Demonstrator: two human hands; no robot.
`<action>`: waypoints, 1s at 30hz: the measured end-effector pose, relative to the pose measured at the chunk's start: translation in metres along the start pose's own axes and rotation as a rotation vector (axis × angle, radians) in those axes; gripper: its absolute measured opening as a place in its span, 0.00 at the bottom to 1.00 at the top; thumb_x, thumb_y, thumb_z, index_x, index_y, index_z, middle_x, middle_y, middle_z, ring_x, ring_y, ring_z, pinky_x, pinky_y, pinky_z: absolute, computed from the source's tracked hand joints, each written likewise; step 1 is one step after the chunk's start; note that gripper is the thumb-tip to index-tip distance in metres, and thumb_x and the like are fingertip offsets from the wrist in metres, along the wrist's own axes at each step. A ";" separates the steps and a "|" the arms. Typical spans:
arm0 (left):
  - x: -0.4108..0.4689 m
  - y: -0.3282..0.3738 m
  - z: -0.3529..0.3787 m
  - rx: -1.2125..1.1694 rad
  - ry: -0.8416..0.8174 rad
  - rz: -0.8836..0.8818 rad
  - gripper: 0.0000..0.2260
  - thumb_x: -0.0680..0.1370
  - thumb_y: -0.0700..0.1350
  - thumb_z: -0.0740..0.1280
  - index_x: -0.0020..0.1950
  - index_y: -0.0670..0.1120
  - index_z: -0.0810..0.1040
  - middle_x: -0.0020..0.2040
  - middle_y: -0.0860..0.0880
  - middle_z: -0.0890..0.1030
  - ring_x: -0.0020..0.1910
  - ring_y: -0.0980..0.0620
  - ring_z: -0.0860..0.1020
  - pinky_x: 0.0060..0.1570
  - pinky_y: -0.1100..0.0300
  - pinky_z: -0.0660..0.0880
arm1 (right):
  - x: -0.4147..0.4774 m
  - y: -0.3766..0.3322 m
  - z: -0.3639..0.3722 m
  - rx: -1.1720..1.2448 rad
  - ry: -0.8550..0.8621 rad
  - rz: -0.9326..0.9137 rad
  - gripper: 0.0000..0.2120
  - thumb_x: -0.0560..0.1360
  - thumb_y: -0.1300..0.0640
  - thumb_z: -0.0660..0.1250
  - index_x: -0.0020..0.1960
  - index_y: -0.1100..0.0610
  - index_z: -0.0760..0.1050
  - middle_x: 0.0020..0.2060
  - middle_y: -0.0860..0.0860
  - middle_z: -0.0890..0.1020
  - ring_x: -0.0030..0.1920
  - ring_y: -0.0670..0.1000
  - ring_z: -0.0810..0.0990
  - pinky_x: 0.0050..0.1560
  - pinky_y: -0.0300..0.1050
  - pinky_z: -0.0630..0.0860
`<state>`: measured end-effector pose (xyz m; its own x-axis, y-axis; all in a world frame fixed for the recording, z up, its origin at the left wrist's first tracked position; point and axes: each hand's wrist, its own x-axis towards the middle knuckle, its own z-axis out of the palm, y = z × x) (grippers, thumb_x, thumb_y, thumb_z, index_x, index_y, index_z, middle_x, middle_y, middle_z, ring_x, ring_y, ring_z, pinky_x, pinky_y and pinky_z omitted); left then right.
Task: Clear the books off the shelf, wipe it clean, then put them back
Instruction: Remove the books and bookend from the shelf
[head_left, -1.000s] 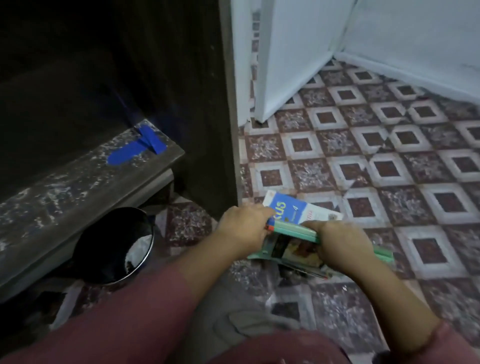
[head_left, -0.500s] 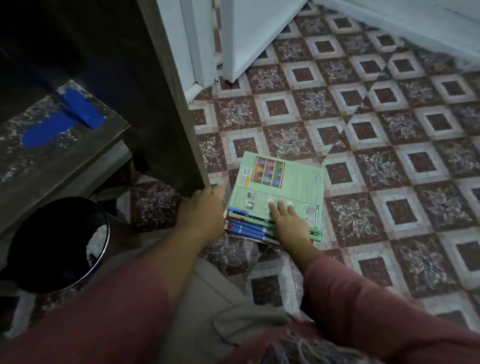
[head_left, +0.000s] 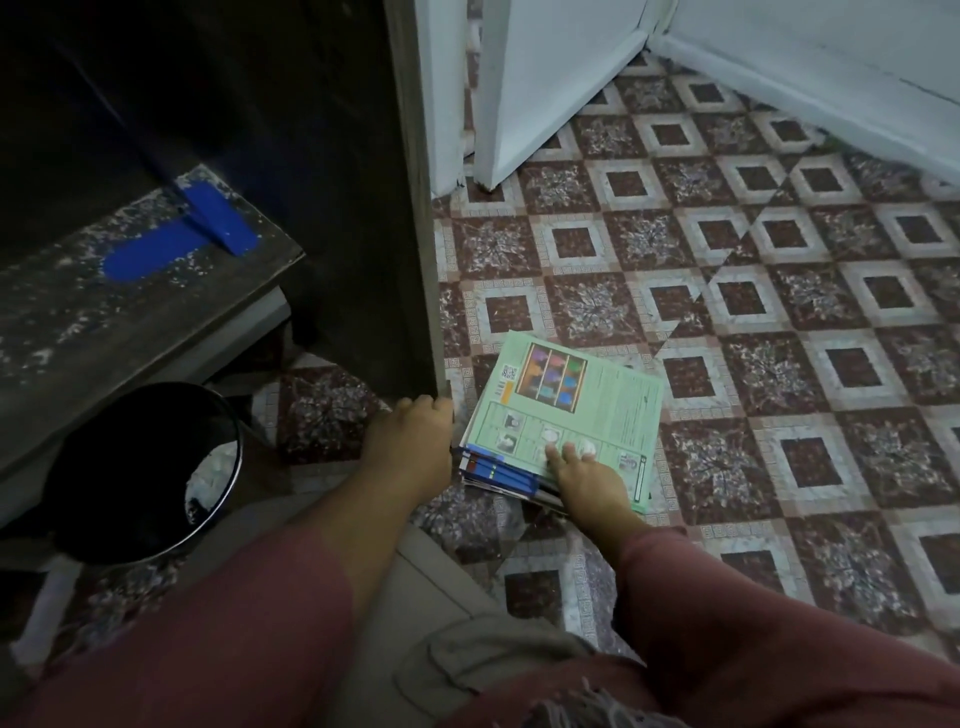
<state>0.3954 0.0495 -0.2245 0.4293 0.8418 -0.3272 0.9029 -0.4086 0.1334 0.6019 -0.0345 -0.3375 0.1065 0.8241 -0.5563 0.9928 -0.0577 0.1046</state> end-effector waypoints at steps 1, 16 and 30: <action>-0.003 -0.002 -0.001 0.007 0.002 0.005 0.20 0.77 0.44 0.64 0.68 0.48 0.67 0.61 0.48 0.74 0.60 0.47 0.72 0.56 0.52 0.72 | -0.002 0.000 -0.002 -0.005 0.000 -0.005 0.31 0.78 0.67 0.58 0.78 0.57 0.49 0.73 0.58 0.61 0.65 0.62 0.71 0.50 0.53 0.77; -0.100 -0.124 -0.106 -0.104 0.204 -0.316 0.23 0.78 0.54 0.64 0.71 0.51 0.66 0.66 0.49 0.72 0.66 0.47 0.70 0.64 0.51 0.69 | -0.073 -0.161 -0.240 0.034 0.359 -0.396 0.12 0.79 0.52 0.62 0.61 0.51 0.75 0.51 0.52 0.80 0.49 0.54 0.80 0.41 0.46 0.71; -0.352 -0.275 -0.153 0.032 0.922 -0.912 0.21 0.70 0.45 0.74 0.62 0.41 0.77 0.56 0.41 0.74 0.57 0.38 0.70 0.56 0.44 0.72 | -0.176 -0.410 -0.368 -0.080 0.702 -1.092 0.20 0.77 0.48 0.64 0.67 0.52 0.72 0.65 0.52 0.74 0.63 0.57 0.74 0.60 0.50 0.72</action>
<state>-0.0013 -0.0807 -0.0029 -0.4682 0.7454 0.4744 0.8804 0.4394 0.1784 0.1557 0.0513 0.0207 -0.8249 0.5420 0.1602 0.5393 0.8397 -0.0639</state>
